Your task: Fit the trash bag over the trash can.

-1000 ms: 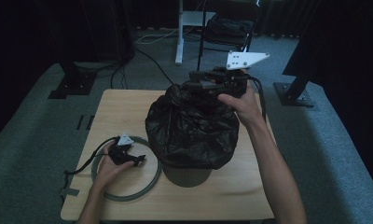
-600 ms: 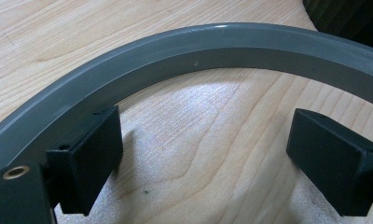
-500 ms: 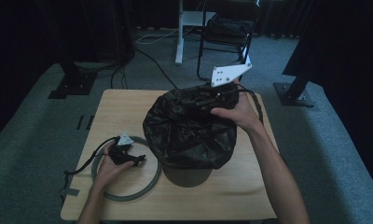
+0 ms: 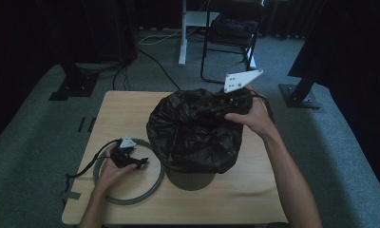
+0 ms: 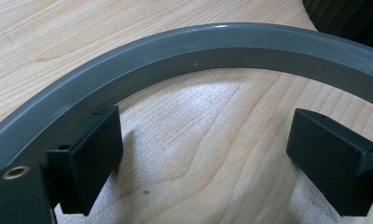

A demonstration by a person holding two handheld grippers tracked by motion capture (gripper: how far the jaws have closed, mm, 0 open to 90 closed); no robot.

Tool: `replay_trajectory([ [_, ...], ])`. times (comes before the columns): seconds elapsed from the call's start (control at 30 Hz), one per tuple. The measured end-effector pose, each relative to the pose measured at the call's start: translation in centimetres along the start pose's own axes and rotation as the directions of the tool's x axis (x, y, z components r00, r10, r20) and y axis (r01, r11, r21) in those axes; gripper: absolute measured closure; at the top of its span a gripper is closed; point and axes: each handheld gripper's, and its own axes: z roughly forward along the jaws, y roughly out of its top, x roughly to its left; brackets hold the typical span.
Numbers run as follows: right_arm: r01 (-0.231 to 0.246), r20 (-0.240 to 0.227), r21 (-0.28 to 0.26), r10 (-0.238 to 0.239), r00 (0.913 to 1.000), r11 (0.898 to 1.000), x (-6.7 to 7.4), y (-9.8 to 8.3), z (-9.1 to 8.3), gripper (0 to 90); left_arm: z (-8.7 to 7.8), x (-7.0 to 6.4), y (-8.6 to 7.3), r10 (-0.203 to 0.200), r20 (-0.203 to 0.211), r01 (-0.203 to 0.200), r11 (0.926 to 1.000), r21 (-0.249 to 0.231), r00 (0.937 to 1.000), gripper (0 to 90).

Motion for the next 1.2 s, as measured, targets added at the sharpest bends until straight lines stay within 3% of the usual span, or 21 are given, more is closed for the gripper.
replay_trajectory([
  [0.3,-0.002,-0.017,0.039,0.002,0.9998,0.999,0.3,-1.1,0.4,57.8,0.0,0.0,0.0,0.0,0.001,0.0,1.0,0.001,1.0,10.8],
  [0.83,0.012,-0.081,0.038,-0.009,0.9966,0.999,1.6,-2.4,-0.2,54.9,0.0,0.0,0.0,0.0,0.001,0.0,1.0,0.001,1.0,10.8],
  [1.2,-0.005,-0.078,-0.096,-0.002,0.997,0.995,1.2,-0.4,-1.5,58.1,0.0,0.0,0.0,-0.001,0.001,0.001,1.0,0.001,1.0,10.8],
])
